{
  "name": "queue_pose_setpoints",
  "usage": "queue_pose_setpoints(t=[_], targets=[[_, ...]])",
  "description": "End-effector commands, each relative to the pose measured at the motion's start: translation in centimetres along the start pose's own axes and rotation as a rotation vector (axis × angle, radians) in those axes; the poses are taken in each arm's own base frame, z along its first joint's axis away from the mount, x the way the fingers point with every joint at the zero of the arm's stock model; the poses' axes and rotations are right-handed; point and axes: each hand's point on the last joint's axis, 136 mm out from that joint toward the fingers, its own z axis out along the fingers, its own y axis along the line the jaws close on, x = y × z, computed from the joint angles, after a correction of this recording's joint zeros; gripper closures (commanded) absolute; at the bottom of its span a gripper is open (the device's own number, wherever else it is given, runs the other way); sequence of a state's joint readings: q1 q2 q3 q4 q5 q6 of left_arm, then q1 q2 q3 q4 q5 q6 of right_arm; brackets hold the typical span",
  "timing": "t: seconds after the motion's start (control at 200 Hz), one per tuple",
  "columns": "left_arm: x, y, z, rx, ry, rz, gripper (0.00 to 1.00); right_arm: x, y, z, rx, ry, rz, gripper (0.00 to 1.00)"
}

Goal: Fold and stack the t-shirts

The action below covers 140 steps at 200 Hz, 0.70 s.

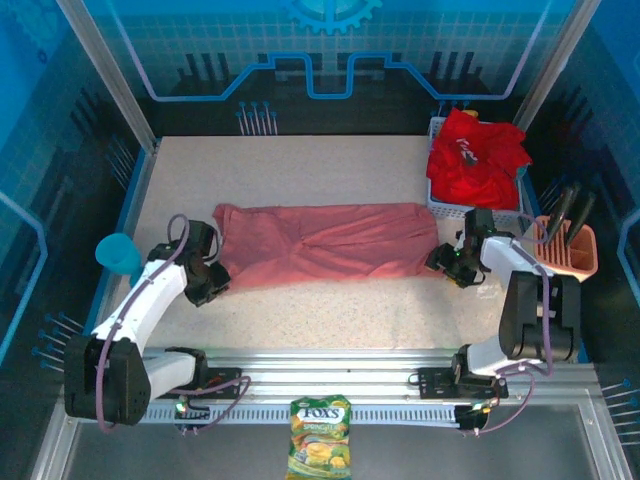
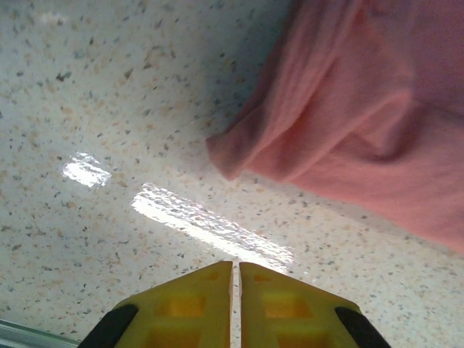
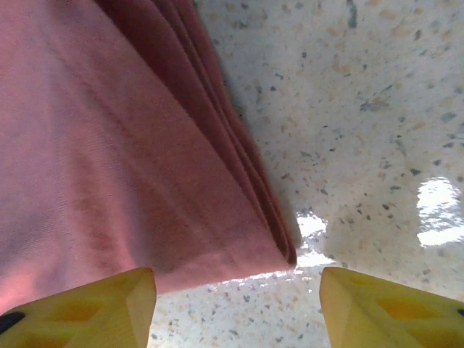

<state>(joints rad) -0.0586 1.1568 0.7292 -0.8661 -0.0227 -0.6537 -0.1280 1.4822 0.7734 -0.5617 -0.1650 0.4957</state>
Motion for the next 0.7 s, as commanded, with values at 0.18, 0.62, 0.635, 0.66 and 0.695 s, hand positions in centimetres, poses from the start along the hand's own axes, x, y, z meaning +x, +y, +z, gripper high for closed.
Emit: queue_pose_setpoints(t=[0.18, 0.62, 0.635, 0.66, 0.695], targets=[[-0.9, 1.1, 0.7, 0.0, -0.104, -0.063, 0.73, -0.4, 0.0, 1.4, -0.042, 0.008, 0.028, 0.38], [-2.3, -0.5, 4.5, 0.058, -0.125, -0.047, 0.77, -0.4, 0.2, 2.1, -0.063, 0.028, 0.014, 0.42], [-2.4, -0.4, 4.5, 0.053, -0.127, -0.048, 0.78, -0.5, 0.3, 2.2, -0.066, 0.027, 0.013, 0.46], [-2.4, -0.3, 4.7, 0.046, -0.127, -0.048, 0.79, -0.5, 0.4, 2.1, -0.069, 0.028, 0.012, 0.48], [-2.5, -0.1, 4.9, 0.036, -0.131, -0.048, 0.8, -0.6, 0.5, 2.1, -0.074, 0.03, 0.011, 0.5]])
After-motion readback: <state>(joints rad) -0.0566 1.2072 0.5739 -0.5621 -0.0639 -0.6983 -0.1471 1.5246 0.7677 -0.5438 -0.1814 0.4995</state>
